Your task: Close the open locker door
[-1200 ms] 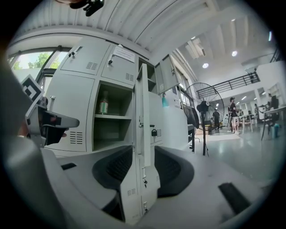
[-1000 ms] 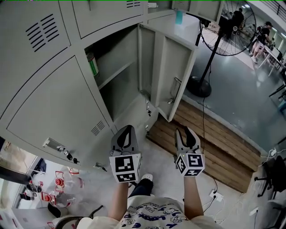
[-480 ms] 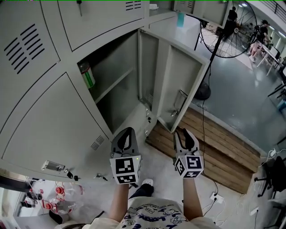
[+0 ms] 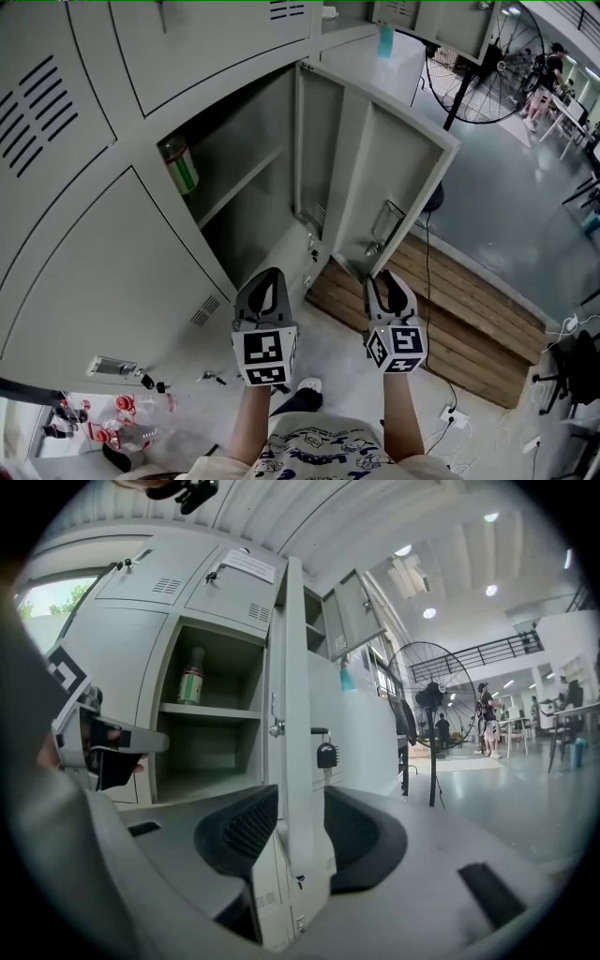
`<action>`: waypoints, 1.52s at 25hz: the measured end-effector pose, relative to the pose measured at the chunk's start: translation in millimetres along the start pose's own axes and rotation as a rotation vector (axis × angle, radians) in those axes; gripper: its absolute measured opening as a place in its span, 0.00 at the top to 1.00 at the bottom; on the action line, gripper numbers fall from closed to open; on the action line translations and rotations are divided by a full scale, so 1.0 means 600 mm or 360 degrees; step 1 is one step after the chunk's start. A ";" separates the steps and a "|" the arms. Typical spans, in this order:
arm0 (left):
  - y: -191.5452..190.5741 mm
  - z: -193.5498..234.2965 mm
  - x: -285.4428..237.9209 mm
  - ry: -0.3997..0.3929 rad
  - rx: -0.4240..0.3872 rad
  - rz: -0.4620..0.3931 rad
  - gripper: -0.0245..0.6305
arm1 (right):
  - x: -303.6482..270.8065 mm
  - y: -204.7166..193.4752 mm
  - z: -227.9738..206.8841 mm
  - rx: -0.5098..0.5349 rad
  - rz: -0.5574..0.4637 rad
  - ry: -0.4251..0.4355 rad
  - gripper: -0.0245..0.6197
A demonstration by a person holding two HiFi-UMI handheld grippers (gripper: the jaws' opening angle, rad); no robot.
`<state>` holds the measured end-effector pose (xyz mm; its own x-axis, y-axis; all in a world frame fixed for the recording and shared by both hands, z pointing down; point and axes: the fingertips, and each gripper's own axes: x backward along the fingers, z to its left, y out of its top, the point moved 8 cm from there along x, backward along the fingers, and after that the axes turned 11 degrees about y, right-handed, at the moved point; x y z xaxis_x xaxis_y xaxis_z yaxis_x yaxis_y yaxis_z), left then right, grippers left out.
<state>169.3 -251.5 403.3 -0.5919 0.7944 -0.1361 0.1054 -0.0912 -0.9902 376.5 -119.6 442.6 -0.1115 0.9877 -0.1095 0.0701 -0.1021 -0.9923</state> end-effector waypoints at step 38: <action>-0.007 0.015 0.052 0.0073 -0.0010 0.0032 0.96 | -0.012 -0.007 0.049 0.0055 0.0058 0.0197 0.83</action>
<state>143.5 -231.8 402.8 -0.5525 0.8191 -0.1542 0.1220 -0.1035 -0.9871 347.7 -129.7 445.8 0.0138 0.9901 -0.1397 0.0372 -0.1401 -0.9894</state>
